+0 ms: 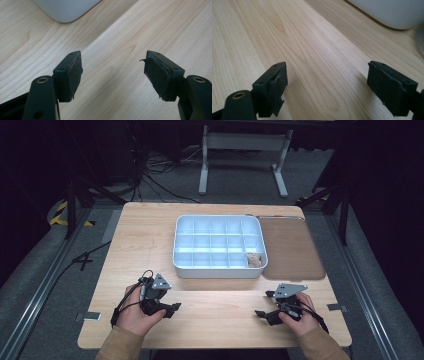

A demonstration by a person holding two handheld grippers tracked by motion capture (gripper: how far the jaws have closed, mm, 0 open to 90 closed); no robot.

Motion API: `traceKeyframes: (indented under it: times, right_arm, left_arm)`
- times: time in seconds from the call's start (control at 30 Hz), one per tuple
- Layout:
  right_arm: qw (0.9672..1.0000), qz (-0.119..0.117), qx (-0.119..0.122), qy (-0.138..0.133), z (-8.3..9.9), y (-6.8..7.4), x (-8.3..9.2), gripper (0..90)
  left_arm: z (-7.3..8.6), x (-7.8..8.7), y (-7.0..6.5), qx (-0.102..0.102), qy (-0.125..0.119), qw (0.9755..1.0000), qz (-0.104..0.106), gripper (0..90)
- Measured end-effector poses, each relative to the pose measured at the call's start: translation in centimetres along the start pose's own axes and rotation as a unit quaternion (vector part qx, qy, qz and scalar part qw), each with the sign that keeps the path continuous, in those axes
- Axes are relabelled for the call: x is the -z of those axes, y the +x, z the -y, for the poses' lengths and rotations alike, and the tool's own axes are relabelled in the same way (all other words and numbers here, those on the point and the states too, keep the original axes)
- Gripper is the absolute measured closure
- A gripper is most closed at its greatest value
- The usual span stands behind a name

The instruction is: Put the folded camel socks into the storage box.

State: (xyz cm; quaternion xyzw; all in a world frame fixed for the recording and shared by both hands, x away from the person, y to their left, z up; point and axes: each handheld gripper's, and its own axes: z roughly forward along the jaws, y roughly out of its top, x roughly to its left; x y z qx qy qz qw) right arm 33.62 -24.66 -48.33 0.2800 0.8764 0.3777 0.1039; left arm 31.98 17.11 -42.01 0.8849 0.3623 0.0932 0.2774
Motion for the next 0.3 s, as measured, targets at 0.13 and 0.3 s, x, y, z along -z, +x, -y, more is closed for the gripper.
traceKeyframes:
  times: [0.13,0.3]
  right_arm:
    - [1.0000,-0.003,0.000,-0.006,0.03,0.01,0.04,17.0]
    - [0.9997,-0.007,-0.006,-0.021,-0.03,-0.03,0.30,17.0]
  left_arm:
    - [0.10,-0.28,0.07,0.002,0.003,1.0000,0.002,30.6]
    - [0.29,-0.49,0.18,0.008,0.006,0.9999,0.004,29.2]
